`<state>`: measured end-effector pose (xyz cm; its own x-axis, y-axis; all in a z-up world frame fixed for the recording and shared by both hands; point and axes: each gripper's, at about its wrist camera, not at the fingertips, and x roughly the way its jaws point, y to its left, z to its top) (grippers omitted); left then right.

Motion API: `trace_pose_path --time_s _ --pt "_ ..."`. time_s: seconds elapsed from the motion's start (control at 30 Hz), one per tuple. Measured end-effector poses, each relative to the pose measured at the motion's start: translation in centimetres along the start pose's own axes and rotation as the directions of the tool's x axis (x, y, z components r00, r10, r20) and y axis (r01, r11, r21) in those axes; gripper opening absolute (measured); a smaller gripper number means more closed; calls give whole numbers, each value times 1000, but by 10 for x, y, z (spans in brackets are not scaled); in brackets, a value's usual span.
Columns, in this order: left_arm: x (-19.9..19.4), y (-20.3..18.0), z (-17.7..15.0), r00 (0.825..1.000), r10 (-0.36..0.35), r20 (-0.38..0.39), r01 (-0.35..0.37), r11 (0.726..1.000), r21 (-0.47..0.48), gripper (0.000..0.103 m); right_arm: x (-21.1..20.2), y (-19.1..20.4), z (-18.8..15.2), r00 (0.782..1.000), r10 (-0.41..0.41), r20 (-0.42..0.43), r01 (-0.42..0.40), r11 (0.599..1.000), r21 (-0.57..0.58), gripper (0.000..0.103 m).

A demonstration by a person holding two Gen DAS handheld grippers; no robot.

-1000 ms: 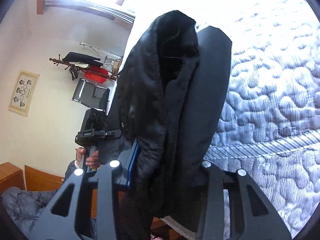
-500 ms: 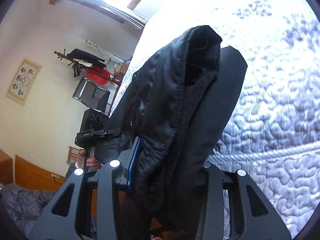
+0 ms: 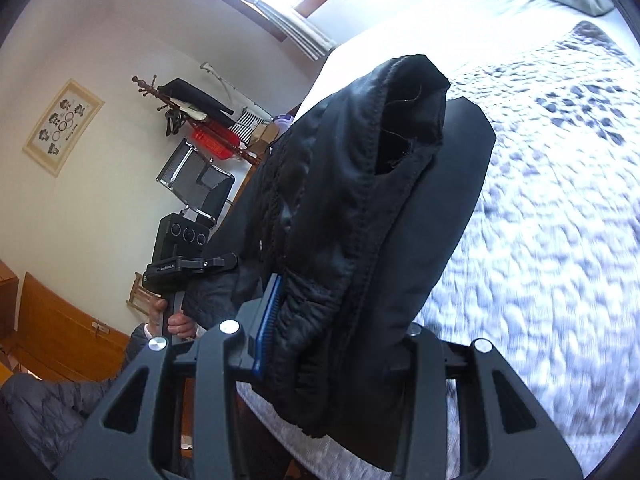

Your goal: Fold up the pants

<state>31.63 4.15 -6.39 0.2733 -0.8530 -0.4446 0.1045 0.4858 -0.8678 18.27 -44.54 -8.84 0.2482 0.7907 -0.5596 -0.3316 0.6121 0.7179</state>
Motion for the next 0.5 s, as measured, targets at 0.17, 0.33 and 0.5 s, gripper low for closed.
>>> trace_pose_path --time_s 0.17,0.33,0.5 --pt "8 25 41 997 54 53 -52 998 -43 37 22 -15 36 1000 18 -25 -17 1000 22 38" --pt "24 53 72 992 102 75 -96 993 -73 37 38 -29 57 998 38 -58 -35 998 54 38" --pt "44 84 83 989 137 59 -129 984 -121 39 60 -53 63 993 46 -106 -35 995 97 38"
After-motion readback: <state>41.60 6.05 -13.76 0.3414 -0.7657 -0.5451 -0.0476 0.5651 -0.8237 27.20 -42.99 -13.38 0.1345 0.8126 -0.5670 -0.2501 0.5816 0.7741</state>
